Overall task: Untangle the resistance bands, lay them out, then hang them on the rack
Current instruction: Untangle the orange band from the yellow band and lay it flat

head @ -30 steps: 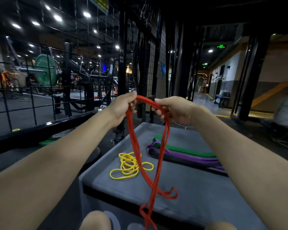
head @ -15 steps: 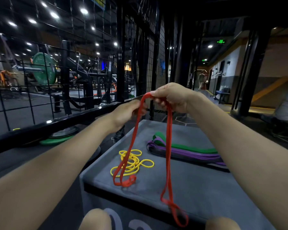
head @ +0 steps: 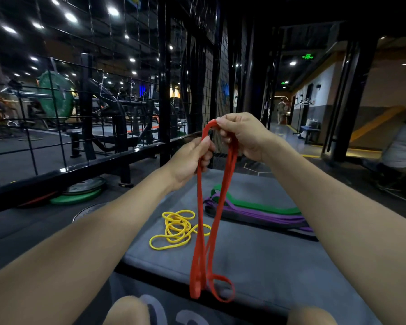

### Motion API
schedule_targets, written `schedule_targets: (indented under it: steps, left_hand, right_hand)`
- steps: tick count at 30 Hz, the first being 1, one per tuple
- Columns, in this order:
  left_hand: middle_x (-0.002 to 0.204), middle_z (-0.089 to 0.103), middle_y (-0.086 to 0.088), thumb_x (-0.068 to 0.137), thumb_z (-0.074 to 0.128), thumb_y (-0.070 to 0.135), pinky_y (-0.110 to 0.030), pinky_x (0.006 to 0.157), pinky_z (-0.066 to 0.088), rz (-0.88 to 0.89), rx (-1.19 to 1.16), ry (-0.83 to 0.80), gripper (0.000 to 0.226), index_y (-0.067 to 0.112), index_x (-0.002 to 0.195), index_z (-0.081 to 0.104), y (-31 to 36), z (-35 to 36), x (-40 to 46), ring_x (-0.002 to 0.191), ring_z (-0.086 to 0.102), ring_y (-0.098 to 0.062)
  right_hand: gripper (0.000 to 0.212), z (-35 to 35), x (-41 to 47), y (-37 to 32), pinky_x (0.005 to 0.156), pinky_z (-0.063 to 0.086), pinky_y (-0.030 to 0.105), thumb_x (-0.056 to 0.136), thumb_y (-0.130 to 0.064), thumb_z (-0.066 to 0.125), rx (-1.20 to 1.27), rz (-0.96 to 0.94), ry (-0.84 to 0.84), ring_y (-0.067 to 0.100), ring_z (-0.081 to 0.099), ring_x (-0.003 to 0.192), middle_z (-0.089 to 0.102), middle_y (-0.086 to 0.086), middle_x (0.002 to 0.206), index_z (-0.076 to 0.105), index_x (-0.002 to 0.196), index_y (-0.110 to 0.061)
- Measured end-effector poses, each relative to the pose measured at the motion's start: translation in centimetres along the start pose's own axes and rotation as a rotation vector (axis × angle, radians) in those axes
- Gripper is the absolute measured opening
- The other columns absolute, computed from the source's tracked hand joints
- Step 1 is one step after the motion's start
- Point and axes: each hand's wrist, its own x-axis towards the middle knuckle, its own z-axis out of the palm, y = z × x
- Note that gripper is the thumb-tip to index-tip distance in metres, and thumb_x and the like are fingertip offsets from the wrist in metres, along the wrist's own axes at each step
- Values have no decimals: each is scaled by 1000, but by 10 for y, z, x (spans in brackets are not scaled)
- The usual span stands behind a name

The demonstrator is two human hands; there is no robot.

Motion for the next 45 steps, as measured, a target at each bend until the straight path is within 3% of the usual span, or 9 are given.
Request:
schedule_targets:
  steps: [7, 12, 16, 22, 28, 31, 35, 39, 45]
  left_hand:
    - [63, 32, 2, 101, 32, 30, -14, 43, 24, -43, 183, 13, 29, 17, 79, 47, -16, -3, 4, 46, 29, -3]
    - [85, 54, -4, 92, 53, 20, -20, 54, 34, -2, -22, 44, 3, 19, 95, 53, -18, 11, 10, 51, 46, -2]
    - [90, 58, -6, 82, 66, 15, -16, 50, 33, -46, -75, -62, 19, 19, 100, 63, -22, 28, 13, 50, 42, -2]
    - [51, 57, 9, 82, 67, 5, -9, 39, 32, -145, 127, -88, 8, 11, 84, 63, -37, 47, 15, 36, 43, 2]
    - [72, 62, 0, 79, 70, 15, -16, 57, 42, -211, 432, -221, 15, 24, 75, 59, -75, 35, 11, 62, 56, -6]
    - [60, 52, 6, 83, 65, 12, -14, 51, 36, -239, 575, -200, 20, 19, 67, 56, -91, 24, 10, 49, 47, 2]
    - [73, 61, 5, 82, 66, 11, -25, 71, 44, -261, 724, -249, 15, 23, 76, 61, -106, 1, 12, 67, 54, -8]
    - [62, 53, 4, 85, 62, 8, -10, 48, 36, -249, 828, -214, 17, 22, 78, 58, -118, -17, 15, 45, 47, 4]
    - [68, 50, 4, 91, 52, 21, -28, 66, 40, -318, 992, -233, 20, 29, 73, 48, -155, -15, 28, 66, 45, -16]
  right_hand:
    - [31, -10, 2, 15, 41, 26, 16, 96, -16, 49, -249, -15, 0, 3, 33, 39, 43, -2, 54, 57, 66, -12]
    - [27, -6, 8, 20, 44, 33, 16, 97, -15, 47, -79, -54, 60, 0, 40, 39, 47, -7, 50, 56, 72, -10]
    - [28, -7, 11, 25, 47, 34, 18, 97, -14, 45, 117, -74, 113, 4, 39, 43, 46, -9, 48, 57, 72, -12]
    - [29, -29, 8, 35, 53, 32, 21, 98, -14, 41, 318, -81, 230, 8, 33, 49, 43, -5, 54, 55, 72, -12]
    - [27, -60, -1, 38, 54, 30, 21, 99, -14, 37, 554, -81, 460, 7, 31, 49, 39, -4, 58, 50, 76, -13]
    - [26, -75, -9, 47, 56, 31, 22, 99, -13, 36, 540, -67, 532, 8, 31, 50, 38, -3, 60, 49, 77, -12]
    - [27, -91, -19, 75, 52, 32, 21, 100, -12, 33, 599, -18, 615, 7, 32, 44, 41, -6, 51, 48, 78, -12]
    - [30, -106, -33, 104, 52, 36, 24, 100, -12, 32, 746, 55, 725, 10, 33, 44, 39, -4, 49, 47, 74, -12]
    - [34, -127, -55, 158, 62, 42, 31, 97, -13, 32, 905, 218, 869, 15, 33, 49, 38, -2, 46, 48, 67, -12]
